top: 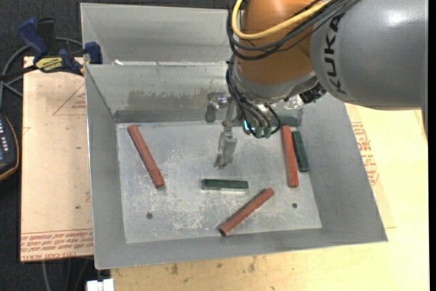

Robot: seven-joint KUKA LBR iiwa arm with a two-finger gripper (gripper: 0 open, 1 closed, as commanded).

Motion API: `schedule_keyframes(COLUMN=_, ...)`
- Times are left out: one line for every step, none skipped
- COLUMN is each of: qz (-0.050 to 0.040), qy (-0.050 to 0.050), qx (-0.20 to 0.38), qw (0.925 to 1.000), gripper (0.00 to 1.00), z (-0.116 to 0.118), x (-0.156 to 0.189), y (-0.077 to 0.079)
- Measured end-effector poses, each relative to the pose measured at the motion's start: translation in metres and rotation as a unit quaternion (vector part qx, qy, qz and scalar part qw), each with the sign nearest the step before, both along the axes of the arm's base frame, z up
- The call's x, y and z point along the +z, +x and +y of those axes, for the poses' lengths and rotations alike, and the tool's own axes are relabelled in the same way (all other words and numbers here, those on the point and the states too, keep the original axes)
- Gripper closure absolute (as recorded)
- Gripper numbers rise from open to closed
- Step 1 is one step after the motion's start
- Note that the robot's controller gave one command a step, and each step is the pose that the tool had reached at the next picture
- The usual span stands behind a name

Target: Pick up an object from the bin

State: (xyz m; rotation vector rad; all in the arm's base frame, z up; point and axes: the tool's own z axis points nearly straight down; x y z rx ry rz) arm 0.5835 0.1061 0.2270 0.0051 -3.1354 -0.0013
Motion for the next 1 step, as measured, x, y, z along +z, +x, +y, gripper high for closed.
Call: schedule_keyframes(qz=0.0009, qy=0.0, qx=0.079, qw=0.9969, gripper=0.0, z=-0.0713, x=-0.1255, y=-0.0411)
